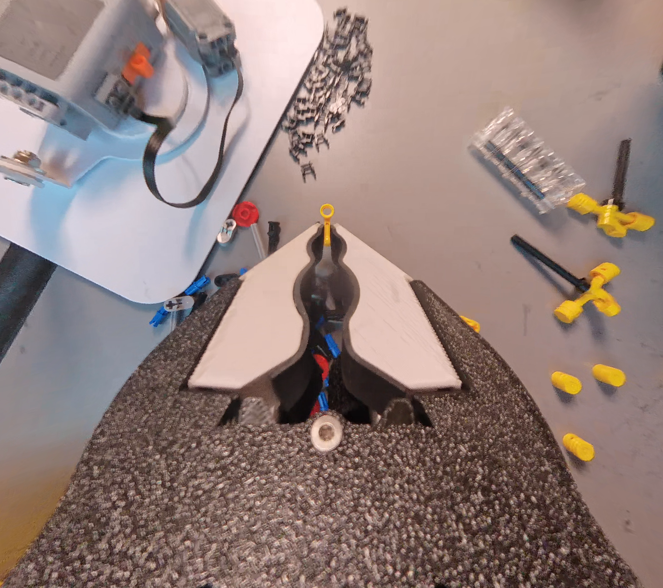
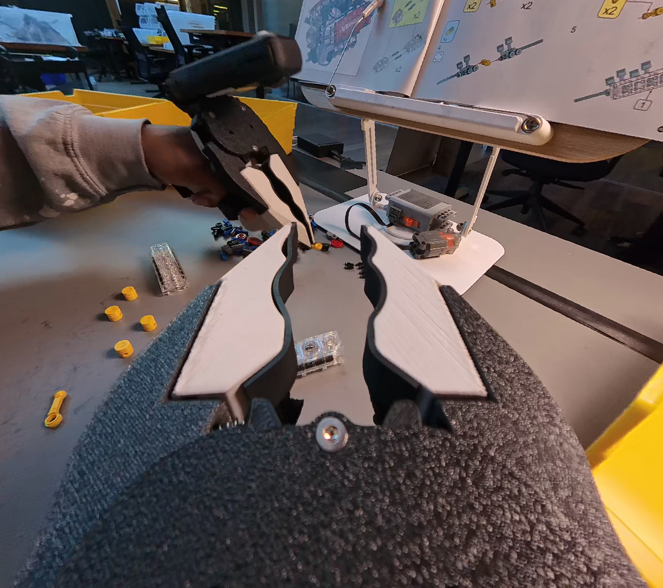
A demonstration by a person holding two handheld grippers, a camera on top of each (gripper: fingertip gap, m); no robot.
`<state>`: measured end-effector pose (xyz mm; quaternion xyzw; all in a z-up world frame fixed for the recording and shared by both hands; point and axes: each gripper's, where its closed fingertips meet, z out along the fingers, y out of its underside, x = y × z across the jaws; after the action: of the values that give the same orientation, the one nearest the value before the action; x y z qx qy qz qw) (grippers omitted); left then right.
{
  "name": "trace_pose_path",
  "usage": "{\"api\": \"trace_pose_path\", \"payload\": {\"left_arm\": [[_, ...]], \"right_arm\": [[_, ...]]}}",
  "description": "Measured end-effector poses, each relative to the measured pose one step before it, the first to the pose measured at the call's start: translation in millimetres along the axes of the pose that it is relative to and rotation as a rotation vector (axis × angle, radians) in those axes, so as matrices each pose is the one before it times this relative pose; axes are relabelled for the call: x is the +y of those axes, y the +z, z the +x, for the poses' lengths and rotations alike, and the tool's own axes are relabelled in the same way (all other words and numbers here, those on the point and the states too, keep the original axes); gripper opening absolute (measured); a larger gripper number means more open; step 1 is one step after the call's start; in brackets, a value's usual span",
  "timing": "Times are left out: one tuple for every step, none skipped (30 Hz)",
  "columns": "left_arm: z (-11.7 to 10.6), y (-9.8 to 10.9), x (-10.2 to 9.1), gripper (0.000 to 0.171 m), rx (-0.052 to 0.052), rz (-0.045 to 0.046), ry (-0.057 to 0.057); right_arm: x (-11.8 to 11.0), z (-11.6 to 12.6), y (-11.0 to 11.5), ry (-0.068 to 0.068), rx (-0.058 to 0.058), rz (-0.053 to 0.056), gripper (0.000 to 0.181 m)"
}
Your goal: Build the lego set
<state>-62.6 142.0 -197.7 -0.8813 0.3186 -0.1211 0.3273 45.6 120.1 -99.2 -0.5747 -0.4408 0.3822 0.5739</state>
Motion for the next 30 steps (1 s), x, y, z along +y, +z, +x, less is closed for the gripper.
{"api": "trace_pose_path", "payload": {"left_arm": [[6.77,-10.19,-8.85,0.003,-0.0128,0.05227,0.0214],[8.66,-11.41,-8.11,0.003,-0.015,0.04722,0.027],[13.16,-11.01,-5.71,0.003,0.0071,0.03279,0.0257],[17.64,-9.71,-3.08,0.003,0.028,0.02138,0.026],[20.63,-7.59,0.69,0.003,0.0401,0.0052,0.0255],[21.0,-4.8,4.82,0.003,0.0363,-0.01279,0.0222],[20.74,-2.04,7.31,0.003,0.0295,-0.02219,0.0237],[21.87,0.44,8.9,0.003,0.0348,-0.02721,0.0258],[20.34,2.51,8.79,0.003,0.0265,-0.02712,0.024],[16.68,3.72,8.1,0.003,0.0103,-0.02422,0.0207],[15.01,4.12,7.25,0.003,0.0109,-0.02258,0.015],[13.13,4.04,6.06,0.003,0.0139,-0.01876,0.0075],[9.02,3.69,5.05,0.003,0.001,-0.01656,0.0053],[4.54,3.03,4.9,0.003,-0.015,-0.01827,0.0075],[2.0,2.33,4.7,0.003,-0.0174,-0.0194,0.0097],[0.86,1.92,3.85,0.003,-0.0129,-0.01515,0.0064],[0.34,1.23,2.12,0.003,-0.0059,-0.00613,0.0011],[0.05,0.3,-0.06,0.003,-0.0003,0.00397,-0.0026],[0.18,0.0,0.27,0.004,0.0046,-0.00352,-0.0038],[-0.63,-0.5,-0.88,0.004,0.0017,0.00023,-0.0006],[-1.74,-1.33,-1.97,0.006,-0.0017,0.00637,0.0006],[-3.82,-2.91,-4.12,0.009,-0.0039,0.0191,-0.0077],[-6.3,-4.48,-5.53,0.01,-0.0052,0.0265,-0.0179],[-11.11,-5.45,-5.93,0.011,-0.0207,0.02806,-0.0248],[-15.92,-5.95,-5.88,0.011,-0.0371,0.02715,-0.0271],[-19.44,-5.17,-5.26,0.012,-0.0449,0.02413,-0.0308],[-21.36,-3.92,-4.39,0.014,-0.0474,0.01847,-0.0381],[-22.08,-2.21,-3.86,0.016,-0.0475,0.01471,-0.0421],[-21.2,-0.47,-3.33,0.016,-0.0427,0.013,-0.0379],[-20.12,1.39,-1.99,0.016,-0.0383,0.00827,-0.0362]], "right_arm": [[-0.77,0.98,-0.78,-0.0051,0.0044,0.0015,0.034],[-0.83,1.26,-0.74,-0.0034,0.0049,0.0021,0.034],[-0.64,1.26,-0.41,0.0011,0.0034,0.0023,0.034],[-0.21,0.79,-0.17,0.0064,0.0004,0.0022,0.034],[0.17,0.31,0.23,0.0093,-0.0018,0.0014,0.034],[0.36,-0.35,0.44,0.0092,-0.0035,0.0005,0.034],[0.61,-0.84,0.52,0.0055,-0.0039,-0.0009,0.034],[0.62,-1.08,0.5,0.0006,-0.0028,-0.0019,0.034],[0.59,-1.4,0.59,-0.0035,-0.0023,-0.002,0.034],[0.6,-1.3,0.5,-0.0053,-0.0019,-0.0028,0.034],[0.87,-1.27,0.56,-0.0052,-0.0014,-0.0035,0.034],[0.74,-1.27,0.42,-0.0039,-0.0019,-0.0032,0.034],[0.52,-0.94,0.24,-0.0027,-0.0012,-0.0014,0.034],[-0.28,-0.84,0.02,-0.0034,-0.0003,0.0008,0.034],[-0.47,-0.67,-0.18,-0.0028,-0.0002,0.0017,0.034],[-0.27,-0.54,-0.03,-0.0016,-0.0004,0.001,0.034],[-0.02,-0.42,-0.07,-0.0013,0.0,-0.0001,0.034],[0.43,-0.07,0.06,-0.0017,0.0006,-0.0011,0.034],[0.36,-0.05,0.01,-0.0023,0.0011,-0.0014,0.034],[-0.23,0.17,-0.16,-0.0013,0.0008,0.001,0.034],[-0.23,0.49,-0.34,-0.0021,0.0022,0.0011,0.034],[-0.14,0.52,-0.26,-0.0017,0.0021,0.0004,0.034],[-0.42,0.65,-0.18,0.0007,0.0012,0.0012,0.034],[-0.56,0.46,-0.29,0.0025,0.0003,0.0024,0.034],[-0.48,0.42,-0.18,0.0028,0.0004,0.0024,0.034],[-0.44,0.3,-0.11,0.0024,-0.0003,0.0021,0.034],[-0.12,-0.19,0.1,0.0015,-0.0013,0.0009,0.034],[-0.02,-0.13,0.1,-0.0006,-0.001,0.0001,0.034],[0.0,-0.3,0.17,-0.0021,-0.0005,-0.0003,0.034],[-0.1,-0.34,0.04,-0.0028,-0.0007,-0.0003,0.034]]}}
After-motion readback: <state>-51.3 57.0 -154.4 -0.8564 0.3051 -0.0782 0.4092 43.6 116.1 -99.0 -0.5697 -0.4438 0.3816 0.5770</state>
